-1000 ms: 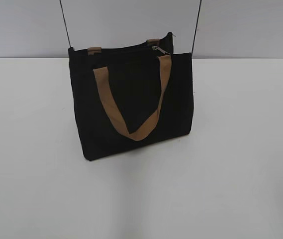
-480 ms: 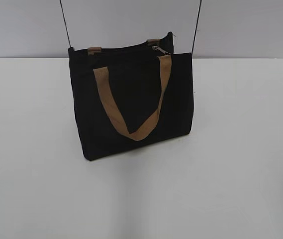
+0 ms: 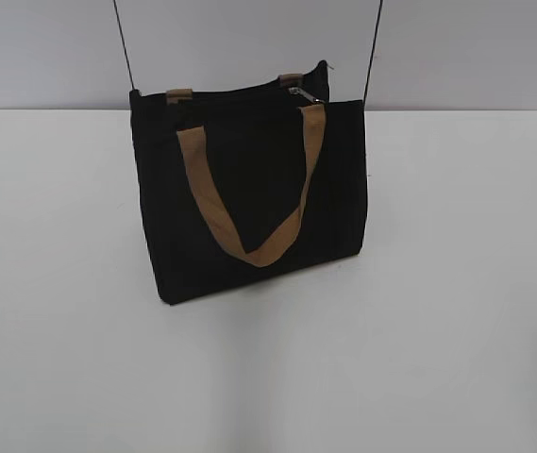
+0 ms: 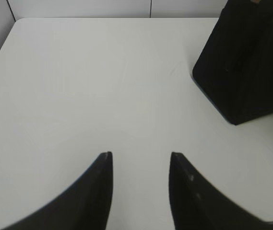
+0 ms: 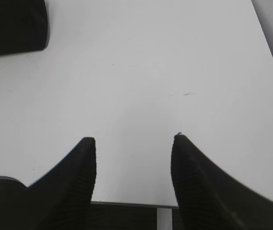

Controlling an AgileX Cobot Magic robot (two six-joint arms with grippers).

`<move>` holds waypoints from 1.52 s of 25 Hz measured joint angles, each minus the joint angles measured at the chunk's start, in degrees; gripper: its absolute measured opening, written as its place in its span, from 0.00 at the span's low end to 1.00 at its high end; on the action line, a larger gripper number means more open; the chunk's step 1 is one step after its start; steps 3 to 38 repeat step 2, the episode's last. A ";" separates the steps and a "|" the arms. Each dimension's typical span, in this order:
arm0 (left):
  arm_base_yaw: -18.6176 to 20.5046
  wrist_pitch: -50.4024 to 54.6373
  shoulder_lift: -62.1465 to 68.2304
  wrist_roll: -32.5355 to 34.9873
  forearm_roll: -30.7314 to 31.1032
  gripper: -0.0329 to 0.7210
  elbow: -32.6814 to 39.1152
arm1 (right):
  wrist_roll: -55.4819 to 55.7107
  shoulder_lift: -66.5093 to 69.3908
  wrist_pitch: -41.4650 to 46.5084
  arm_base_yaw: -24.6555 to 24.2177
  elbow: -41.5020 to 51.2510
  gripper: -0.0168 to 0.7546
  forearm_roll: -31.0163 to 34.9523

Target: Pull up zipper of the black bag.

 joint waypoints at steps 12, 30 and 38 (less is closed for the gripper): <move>0.99 0.00 0.00 0.00 0.00 0.44 0.00 | 0.00 0.00 -0.06 0.00 0.00 0.53 0.00; 0.99 0.00 0.00 0.00 0.00 0.44 0.00 | 0.00 0.00 -0.06 0.00 0.00 0.53 0.00; 0.99 0.00 0.00 0.00 0.00 0.44 0.00 | 0.00 0.00 -0.06 0.00 0.00 0.53 0.00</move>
